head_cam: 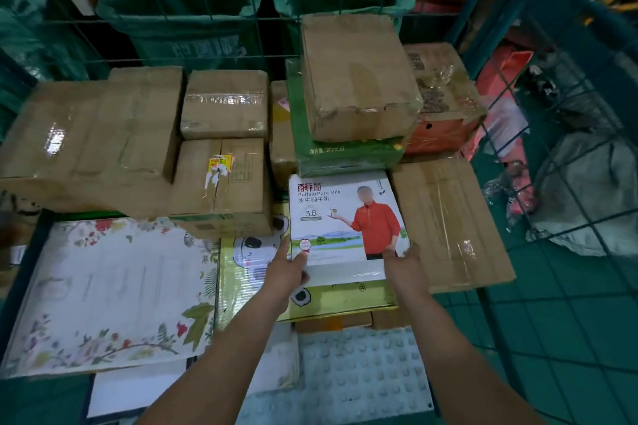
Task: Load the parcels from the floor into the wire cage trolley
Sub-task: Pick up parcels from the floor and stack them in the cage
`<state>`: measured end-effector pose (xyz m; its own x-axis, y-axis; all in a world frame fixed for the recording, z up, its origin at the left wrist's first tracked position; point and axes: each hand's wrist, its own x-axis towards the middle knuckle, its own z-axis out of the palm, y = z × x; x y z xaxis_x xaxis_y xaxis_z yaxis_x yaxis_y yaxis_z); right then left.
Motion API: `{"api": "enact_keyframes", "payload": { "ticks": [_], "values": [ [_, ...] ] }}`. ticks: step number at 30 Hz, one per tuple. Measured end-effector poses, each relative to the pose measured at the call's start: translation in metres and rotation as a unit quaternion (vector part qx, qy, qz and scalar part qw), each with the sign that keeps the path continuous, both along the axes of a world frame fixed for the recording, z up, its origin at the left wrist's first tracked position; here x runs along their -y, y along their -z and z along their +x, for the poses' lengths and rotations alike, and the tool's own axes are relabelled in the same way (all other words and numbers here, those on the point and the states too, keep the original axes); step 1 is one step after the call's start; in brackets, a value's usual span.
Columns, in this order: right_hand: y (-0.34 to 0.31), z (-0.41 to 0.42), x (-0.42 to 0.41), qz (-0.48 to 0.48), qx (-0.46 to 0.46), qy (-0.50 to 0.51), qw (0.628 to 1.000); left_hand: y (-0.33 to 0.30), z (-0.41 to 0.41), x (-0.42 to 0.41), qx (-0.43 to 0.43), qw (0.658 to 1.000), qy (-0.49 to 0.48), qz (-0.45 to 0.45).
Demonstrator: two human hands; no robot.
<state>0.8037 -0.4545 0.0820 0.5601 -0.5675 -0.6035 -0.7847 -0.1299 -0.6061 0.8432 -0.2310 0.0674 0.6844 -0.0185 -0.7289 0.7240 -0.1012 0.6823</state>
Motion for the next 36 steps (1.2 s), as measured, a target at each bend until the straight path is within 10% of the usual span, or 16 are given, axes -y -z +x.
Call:
{"api": "enact_keyframes", "payload": {
  "ticks": [9, 36],
  "values": [
    [0.001, -0.05, -0.021, 0.17, 0.06, 0.06, 0.982, 0.004, -0.023, 0.01, -0.048, 0.993, -0.001, -0.104],
    [-0.109, -0.212, -0.022, 0.22, 0.15, 0.106, 0.958, -0.11, -0.154, 0.07, 0.025, 0.98, 0.196, -0.032]
  ]
}}
